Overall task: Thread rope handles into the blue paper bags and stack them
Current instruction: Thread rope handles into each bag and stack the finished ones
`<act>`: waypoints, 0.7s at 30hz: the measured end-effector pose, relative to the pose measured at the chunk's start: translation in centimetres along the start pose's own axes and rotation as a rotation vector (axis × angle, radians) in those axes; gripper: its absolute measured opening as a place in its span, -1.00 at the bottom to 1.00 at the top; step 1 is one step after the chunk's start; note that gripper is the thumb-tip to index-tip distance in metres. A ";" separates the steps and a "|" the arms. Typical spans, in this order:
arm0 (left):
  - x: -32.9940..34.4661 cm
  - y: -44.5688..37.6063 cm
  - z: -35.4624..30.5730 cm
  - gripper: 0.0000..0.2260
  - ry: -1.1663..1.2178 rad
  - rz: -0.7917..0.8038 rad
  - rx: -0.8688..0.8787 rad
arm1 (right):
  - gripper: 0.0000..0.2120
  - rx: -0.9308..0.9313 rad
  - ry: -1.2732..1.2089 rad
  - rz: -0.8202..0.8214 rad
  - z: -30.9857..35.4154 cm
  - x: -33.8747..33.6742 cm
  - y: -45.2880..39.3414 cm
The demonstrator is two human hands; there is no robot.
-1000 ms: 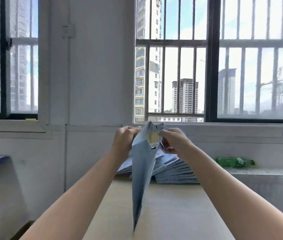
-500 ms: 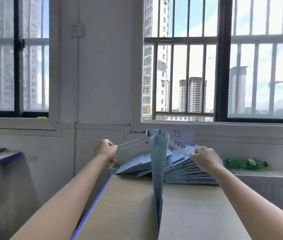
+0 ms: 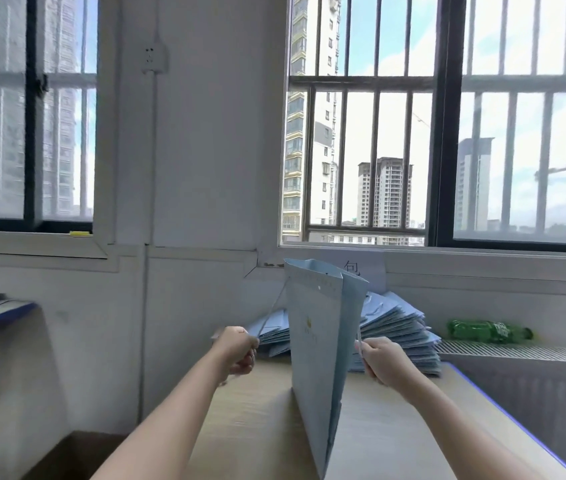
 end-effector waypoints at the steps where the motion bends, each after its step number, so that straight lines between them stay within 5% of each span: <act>1: -0.1 -0.3 -0.1 -0.71 0.033 -0.004 -0.007 | -0.53 -0.012 0.001 -0.006 0.2 -0.1 -0.1; 12: -3.4 -1.6 0.4 -0.74 -0.074 -0.158 -0.025 | -0.56 -0.048 0.036 0.046 1.5 0.0 -0.5; 21: -4.6 -1.0 0.6 -0.80 -0.102 -0.218 -0.033 | -0.59 -0.056 0.354 -0.027 2.1 0.1 -0.5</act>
Point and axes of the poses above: each hand's wrist, its own y-axis away from the middle knuckle, its own x-axis out of the palm, z = x × y, the point moved 4 cm from there along -y, towards the middle knuckle, and after that the axes turned 13 degrees about -x, right-handed, at the moved point
